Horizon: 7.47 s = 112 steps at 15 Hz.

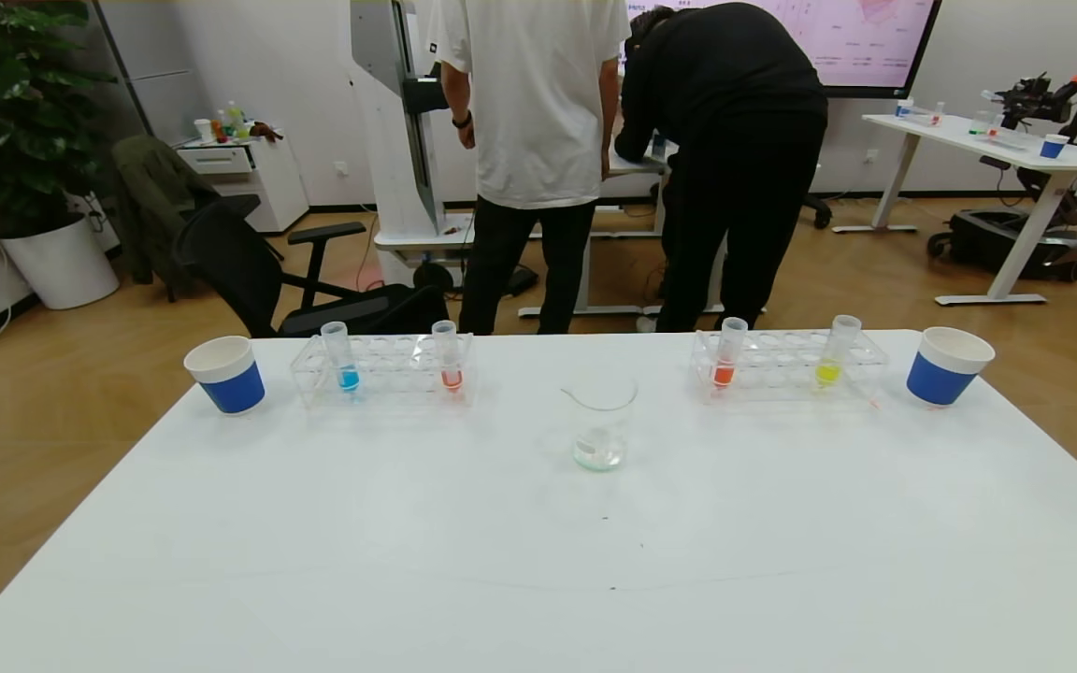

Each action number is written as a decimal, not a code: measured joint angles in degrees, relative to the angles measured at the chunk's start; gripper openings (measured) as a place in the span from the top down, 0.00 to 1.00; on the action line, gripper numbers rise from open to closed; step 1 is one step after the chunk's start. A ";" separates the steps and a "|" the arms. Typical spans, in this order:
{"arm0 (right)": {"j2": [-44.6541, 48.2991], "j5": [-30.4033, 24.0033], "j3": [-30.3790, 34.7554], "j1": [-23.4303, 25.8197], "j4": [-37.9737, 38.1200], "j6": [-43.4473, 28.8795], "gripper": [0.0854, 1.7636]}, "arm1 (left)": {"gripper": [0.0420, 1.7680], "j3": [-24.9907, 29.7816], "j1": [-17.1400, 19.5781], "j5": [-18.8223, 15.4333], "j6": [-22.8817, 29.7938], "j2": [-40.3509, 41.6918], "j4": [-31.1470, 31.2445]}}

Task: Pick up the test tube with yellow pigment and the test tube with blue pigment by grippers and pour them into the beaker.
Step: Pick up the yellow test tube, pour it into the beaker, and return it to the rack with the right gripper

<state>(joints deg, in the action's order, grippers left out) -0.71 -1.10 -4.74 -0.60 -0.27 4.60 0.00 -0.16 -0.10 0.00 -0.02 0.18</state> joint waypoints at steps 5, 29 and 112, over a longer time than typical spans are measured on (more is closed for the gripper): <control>-15.80 0.48 -8.84 -0.41 -10.47 -0.35 0.02 | 0.01 0.00 -0.02 0.02 0.00 0.00 0.00; -119.22 -4.22 -24.91 4.56 -89.04 -7.13 0.02 | 0.01 0.00 -0.02 0.02 0.00 0.00 0.00; -138.16 -52.76 -72.24 -14.95 -80.60 62.10 0.75 | 0.01 0.00 -0.02 0.00 0.00 0.00 -0.02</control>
<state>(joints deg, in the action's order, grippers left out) -138.86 -53.86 -76.98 -15.54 -80.87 66.69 0.00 -0.18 -0.10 0.00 -0.02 0.16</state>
